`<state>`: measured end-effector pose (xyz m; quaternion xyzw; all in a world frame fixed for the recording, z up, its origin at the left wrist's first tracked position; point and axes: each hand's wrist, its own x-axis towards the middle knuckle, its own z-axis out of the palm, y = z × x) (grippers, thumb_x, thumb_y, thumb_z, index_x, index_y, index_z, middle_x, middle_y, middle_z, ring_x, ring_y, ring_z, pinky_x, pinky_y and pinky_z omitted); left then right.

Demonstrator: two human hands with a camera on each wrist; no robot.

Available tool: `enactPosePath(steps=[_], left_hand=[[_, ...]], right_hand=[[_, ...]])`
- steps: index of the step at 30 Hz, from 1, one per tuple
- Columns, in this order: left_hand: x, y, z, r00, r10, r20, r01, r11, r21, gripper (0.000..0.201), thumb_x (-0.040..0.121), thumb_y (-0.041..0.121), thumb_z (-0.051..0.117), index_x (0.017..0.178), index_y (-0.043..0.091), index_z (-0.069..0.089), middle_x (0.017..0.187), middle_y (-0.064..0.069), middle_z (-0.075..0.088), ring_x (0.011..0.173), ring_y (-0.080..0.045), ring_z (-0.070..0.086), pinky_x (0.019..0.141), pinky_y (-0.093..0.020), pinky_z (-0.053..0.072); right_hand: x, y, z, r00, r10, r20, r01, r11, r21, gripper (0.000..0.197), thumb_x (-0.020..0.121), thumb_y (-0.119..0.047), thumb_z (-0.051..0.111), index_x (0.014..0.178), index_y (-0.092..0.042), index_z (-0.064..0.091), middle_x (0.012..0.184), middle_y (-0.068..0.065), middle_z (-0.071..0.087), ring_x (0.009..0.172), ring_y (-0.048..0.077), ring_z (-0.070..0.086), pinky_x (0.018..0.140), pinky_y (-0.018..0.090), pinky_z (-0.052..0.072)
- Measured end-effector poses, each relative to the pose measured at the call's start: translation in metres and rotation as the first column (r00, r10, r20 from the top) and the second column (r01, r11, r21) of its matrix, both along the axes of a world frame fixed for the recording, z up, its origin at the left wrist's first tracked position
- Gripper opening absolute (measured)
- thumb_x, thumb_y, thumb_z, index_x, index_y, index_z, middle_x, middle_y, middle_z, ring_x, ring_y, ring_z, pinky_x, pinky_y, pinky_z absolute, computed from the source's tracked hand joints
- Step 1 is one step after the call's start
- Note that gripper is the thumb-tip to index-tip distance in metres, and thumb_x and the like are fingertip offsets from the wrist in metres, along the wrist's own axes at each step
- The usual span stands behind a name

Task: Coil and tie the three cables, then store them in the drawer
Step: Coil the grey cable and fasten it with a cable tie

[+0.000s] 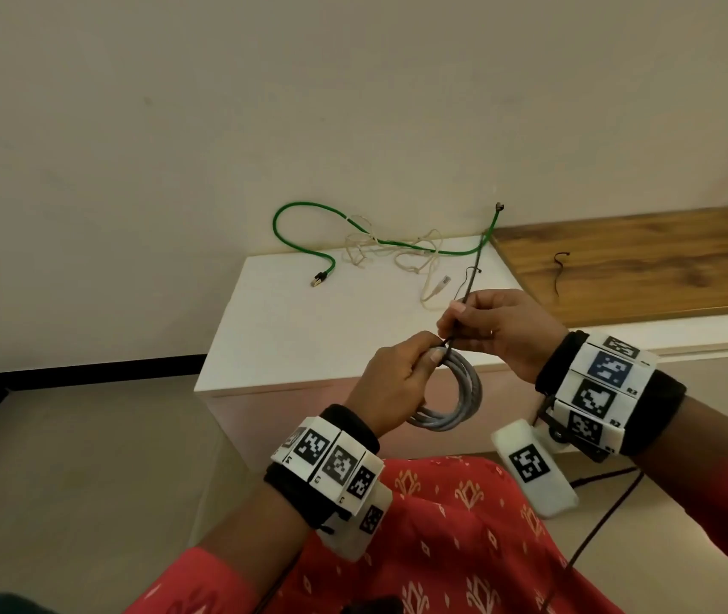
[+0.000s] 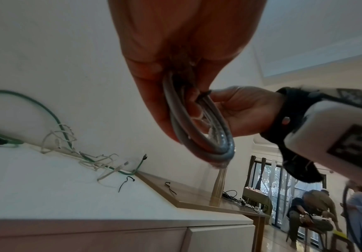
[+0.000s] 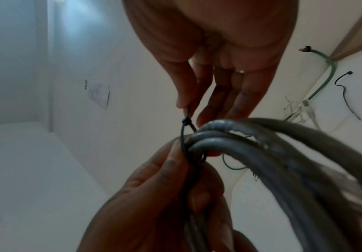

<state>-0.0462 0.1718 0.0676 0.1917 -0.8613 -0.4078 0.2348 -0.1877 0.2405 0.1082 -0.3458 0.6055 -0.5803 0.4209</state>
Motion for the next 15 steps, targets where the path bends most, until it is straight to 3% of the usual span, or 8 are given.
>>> enactPosePath(steps=[6,10,13,15], left_hand=[[-0.002,0.018,0.005,0.995,-0.061,0.073,0.061,0.998,0.006,0.02,0.098,0.022,0.034,0.095,0.009,0.048,0.062,0.008,0.046,0.047,-0.008,0.052,0.052,-0.018,0.043],[-0.002,0.021,0.004,0.992,-0.03,0.124,0.032,0.999,-0.013,0.022,0.098,0.023,0.035,0.114,0.01,0.044,0.063,0.009,0.048,0.05,-0.008,0.052,0.055,-0.023,0.045],[-0.003,0.019,0.003,0.993,0.013,0.121,-0.004,0.997,-0.072,0.024,0.098,0.023,0.035,0.114,0.008,0.044,0.072,-0.004,0.06,0.051,-0.009,0.05,0.062,-0.035,0.049],[-0.005,0.016,0.0,0.992,0.065,0.104,-0.051,0.99,-0.128,0.024,0.098,0.022,0.036,0.112,0.007,0.047,0.08,-0.015,0.065,0.054,-0.017,0.052,0.064,-0.04,0.049]], right_hand=[[-0.002,-0.005,-0.009,0.985,-0.126,-0.115,0.122,0.992,-0.043,0.024,0.094,-0.009,0.045,0.071,-0.006,0.051,0.069,0.01,0.06,0.054,0.008,0.065,0.056,0.02,0.055],[0.001,-0.006,-0.007,0.98,-0.174,-0.092,0.167,0.983,-0.08,0.024,0.095,-0.008,0.044,0.071,-0.007,0.05,0.068,0.011,0.059,0.06,0.016,0.063,0.058,0.023,0.056],[0.01,-0.005,0.003,0.983,-0.165,-0.079,0.151,0.975,-0.16,0.024,0.094,-0.005,0.045,0.07,-0.006,0.049,0.063,0.012,0.057,0.052,0.014,0.061,0.053,0.024,0.057],[0.018,-0.004,0.008,0.969,-0.16,-0.189,0.124,0.974,-0.19,0.024,0.092,-0.003,0.047,0.068,-0.007,0.048,0.06,0.012,0.057,0.048,0.015,0.059,0.052,0.027,0.056]])
